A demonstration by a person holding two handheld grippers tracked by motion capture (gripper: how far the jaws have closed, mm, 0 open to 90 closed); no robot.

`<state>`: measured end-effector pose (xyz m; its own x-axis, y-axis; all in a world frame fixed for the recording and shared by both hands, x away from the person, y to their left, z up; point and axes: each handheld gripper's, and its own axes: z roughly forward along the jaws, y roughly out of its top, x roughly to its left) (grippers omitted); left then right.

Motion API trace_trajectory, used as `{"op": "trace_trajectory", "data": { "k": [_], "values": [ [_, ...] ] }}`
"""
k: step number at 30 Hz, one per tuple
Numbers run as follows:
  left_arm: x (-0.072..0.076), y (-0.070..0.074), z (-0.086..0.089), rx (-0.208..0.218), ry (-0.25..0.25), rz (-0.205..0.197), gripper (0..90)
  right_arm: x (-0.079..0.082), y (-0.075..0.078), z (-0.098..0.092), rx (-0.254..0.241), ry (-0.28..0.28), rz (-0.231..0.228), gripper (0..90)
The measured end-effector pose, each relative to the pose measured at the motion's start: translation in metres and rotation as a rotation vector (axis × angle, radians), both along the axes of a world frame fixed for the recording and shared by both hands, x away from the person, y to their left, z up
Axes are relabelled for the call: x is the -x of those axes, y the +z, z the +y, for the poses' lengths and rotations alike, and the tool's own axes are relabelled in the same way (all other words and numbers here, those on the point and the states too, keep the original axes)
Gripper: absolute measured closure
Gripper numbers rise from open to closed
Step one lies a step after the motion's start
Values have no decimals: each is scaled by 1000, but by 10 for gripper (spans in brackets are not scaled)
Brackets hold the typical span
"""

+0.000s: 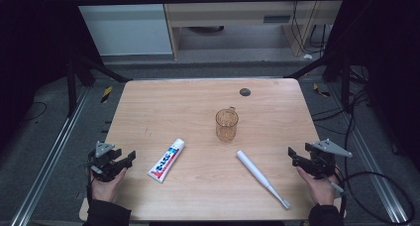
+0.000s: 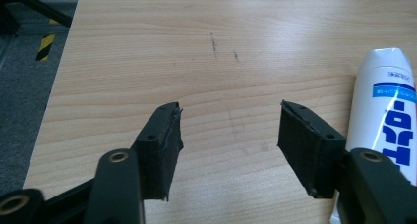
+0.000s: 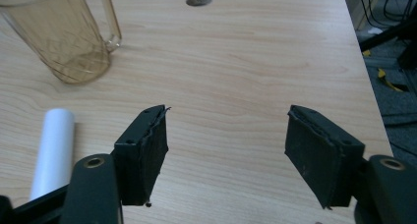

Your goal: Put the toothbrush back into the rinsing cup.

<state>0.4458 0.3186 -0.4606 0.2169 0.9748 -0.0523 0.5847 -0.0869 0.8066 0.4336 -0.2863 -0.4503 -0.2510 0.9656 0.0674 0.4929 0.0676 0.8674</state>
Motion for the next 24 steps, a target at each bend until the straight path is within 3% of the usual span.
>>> {"op": "trace_trajectory", "data": {
  "k": [4, 17, 24],
  "values": [
    [2, 0, -1, -8, -9, -12, 454, 2, 5, 6, 11, 31, 10, 346],
    [2, -4, -5, -14, -46, 11, 470, 8, 17, 37, -10, 149, 32, 401],
    [1, -4, -10, -19, -64, 5, 467, 4, 18, 55, 26, 187, 53, 489]
  ]
}}
